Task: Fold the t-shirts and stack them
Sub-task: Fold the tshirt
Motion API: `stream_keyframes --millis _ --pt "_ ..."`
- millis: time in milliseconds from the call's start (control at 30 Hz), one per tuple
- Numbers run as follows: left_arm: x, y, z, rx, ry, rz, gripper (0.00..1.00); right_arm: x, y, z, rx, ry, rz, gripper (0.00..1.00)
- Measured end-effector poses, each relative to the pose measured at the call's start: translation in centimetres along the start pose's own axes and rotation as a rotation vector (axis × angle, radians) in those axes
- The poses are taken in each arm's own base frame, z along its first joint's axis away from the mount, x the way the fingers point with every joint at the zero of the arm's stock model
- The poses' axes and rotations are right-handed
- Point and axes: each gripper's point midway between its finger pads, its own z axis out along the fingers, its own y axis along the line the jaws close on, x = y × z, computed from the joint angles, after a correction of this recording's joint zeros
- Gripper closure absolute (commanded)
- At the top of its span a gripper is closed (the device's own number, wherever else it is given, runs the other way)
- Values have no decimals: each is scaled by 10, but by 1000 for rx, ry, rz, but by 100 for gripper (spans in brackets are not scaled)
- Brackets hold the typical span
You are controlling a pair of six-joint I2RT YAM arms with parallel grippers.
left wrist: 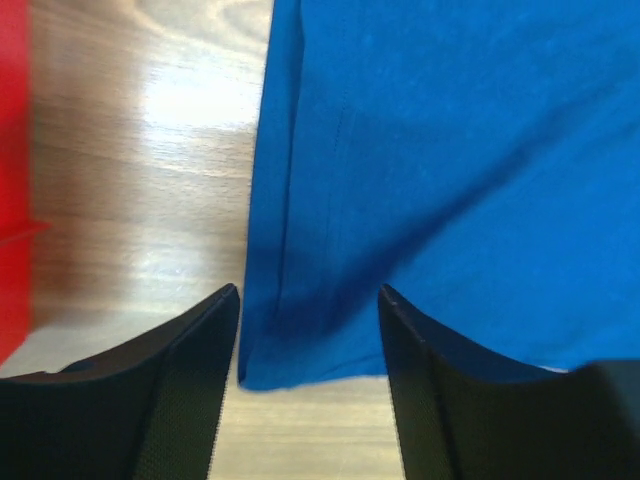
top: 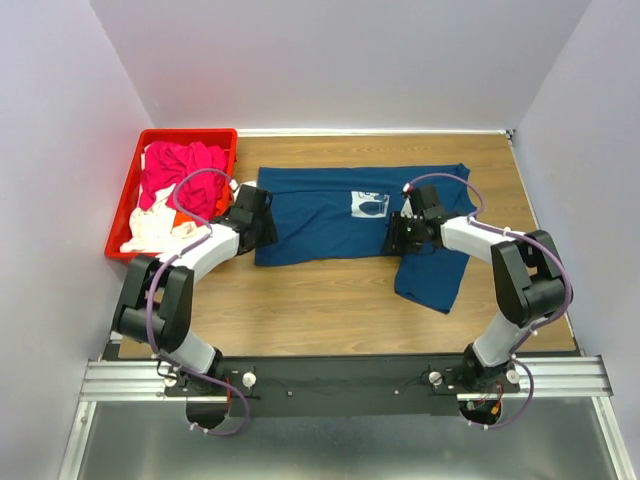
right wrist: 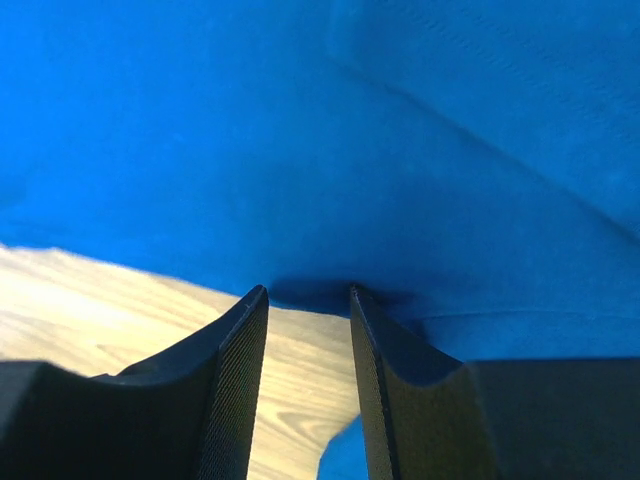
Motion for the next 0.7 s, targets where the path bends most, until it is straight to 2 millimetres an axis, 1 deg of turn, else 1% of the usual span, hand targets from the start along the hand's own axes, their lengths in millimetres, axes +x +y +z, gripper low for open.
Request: stream_keyframes --millis 33,100,133,167,200,233,500,533,600,700 --pt "3 2 4 -3 7 -8 39 -2 -1 1 0 -10 6 55" --pt "17 9 13 -14 44 -20 40 -4 -2 2 2 -18 20 56" --pt "27 13 16 -19 67 -28 41 -3 -2 3 1 -22 31 56" --pt "30 17 20 -24 69 -45 43 -3 -3 3 0 -32 45 56" --pt "28 16 18 -8 58 -60 44 -3 -4 2 2 -39 48 56" --pt "29 20 19 -10 54 -77 44 -2 -6 1 3 -50 57 56" --pt "37 27 10 -4 51 -130 45 14 -23 -14 74 -70 69 55" --pt "40 29 7 -14 63 -128 50 14 -24 -15 79 -69 67 55" --pt "42 31 4 -32 73 -122 51 14 -24 -15 82 -69 63 55" --pt "35 22 -5 -55 65 -87 59 15 -25 -15 83 -66 60 55"
